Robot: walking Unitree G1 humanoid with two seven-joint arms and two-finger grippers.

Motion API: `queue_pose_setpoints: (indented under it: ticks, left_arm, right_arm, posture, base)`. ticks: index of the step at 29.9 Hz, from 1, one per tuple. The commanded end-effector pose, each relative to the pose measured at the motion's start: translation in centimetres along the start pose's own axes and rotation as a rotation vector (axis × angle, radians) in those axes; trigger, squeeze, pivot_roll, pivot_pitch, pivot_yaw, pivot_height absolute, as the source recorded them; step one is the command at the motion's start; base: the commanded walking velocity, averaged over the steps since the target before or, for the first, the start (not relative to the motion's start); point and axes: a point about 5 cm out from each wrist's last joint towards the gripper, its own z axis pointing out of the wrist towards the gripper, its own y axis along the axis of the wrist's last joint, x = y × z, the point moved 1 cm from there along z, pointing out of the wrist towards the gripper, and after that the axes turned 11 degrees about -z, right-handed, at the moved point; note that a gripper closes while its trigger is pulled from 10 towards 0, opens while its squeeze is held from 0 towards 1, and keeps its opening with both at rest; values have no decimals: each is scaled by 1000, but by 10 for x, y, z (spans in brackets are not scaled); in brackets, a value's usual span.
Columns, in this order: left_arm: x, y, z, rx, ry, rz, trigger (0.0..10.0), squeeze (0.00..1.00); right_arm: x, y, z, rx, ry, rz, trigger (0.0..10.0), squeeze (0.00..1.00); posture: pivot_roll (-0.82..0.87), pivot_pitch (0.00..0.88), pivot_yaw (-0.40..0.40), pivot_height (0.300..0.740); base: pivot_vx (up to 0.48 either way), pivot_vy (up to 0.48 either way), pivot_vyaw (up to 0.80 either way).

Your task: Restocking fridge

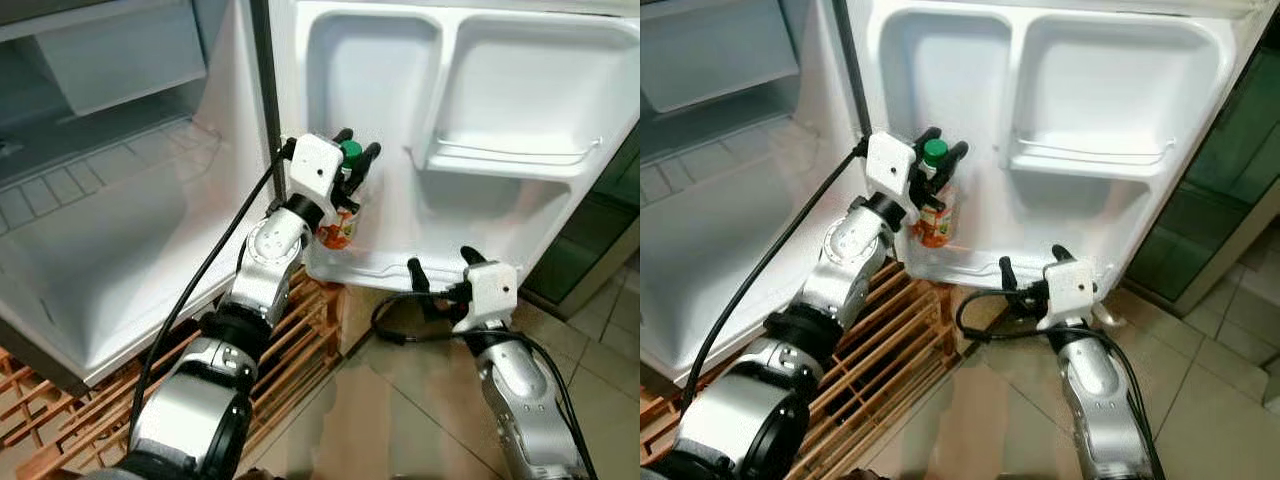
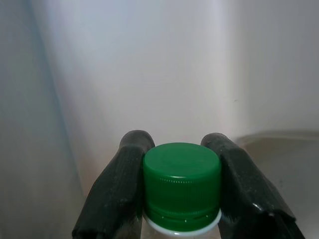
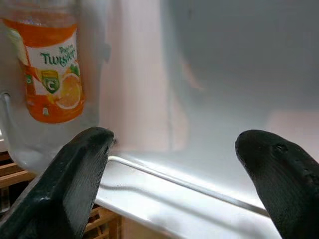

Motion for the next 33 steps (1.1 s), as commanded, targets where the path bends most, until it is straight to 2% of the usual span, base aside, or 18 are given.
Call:
queue_pose_setpoints:
  ticks: [1, 3, 6, 8, 9, 11, 14, 20, 25, 27, 29, 33]
  left_arm:
    - [11, 8, 4, -25, 59, 12, 10000, 0]
    - [12, 7, 5, -28, 76, 10, 10000, 0]
    - [14, -6, 2, 1, 146, 7, 10000, 0]
    - [14, -15, -4, 27, 160, 15, 10000, 0]
    - [14, -15, -4, 27, 160, 15, 10000, 0]
    - [15, -22, -9, 44, 180, -12, 10000, 0]
    - [14, -19, -8, 18, 186, -36, 10000, 0]
    - [18, -14, -3, -9, 228, -84, 10000, 0]
    - [23, -28, -14, 50, 247, -58, 10000, 0]
    - [23, -28, -14, 50, 247, -58, 10000, 0]
    - [22, -40, -23, 97, 233, -34, 10000, 0]
    - [20, -39, -21, 91, 224, -30, 10000, 0]
  right_arm:
    - [1, 5, -3, -10, 14, 10, 10000, 0]
    - [1, 6, -6, -5, 19, 13, 10000, 0]
    - [3, 10, -13, 2, 56, 57, 10000, 0]
    - [2, 12, -14, 9, 56, 163, 10000, 0]
    - [2, 12, -14, 9, 56, 163, 10000, 0]
    - [4, 16, -15, 14, 89, 287, 10000, 0]
    - [7, 17, -17, 25, 137, 332, 10000, 0]
    - [10, 15, -14, 45, 151, 334, 10000, 0]
    - [13, 15, -12, 59, 158, 356, 10000, 0]
    - [13, 15, -12, 59, 158, 356, 10000, 0]
    - [11, 12, -14, 74, 146, 353, 10000, 0]
    - [10, 11, -14, 78, 146, 349, 10000, 0]
  posture:
    - [-194, 0, 76, 740]
    - [-212, 0, 78, 740]
    - [-230, 0, 74, 740]
    - [-229, 0, 72, 740]
    - [-229, 0, 72, 740]
    - [-225, 0, 67, 740]
    - [-214, 0, 63, 740]
    - [-207, 0, 67, 740]
    - [-213, 0, 74, 740]
    - [-213, 0, 74, 740]
    - [-217, 0, 76, 740]
    - [-217, 0, 74, 740]
  base:
    - [0, 0, 0]
    - [0, 0, 0]
    - [0, 0, 0]
    - [0, 0, 0]
    - [0, 0, 0]
    - [0, 0, 0]
    - [0, 0, 0]
    - [0, 0, 0]
    - [0, 0, 0]
    - [0, 0, 0]
    - [0, 0, 0]
    - [0, 0, 0]
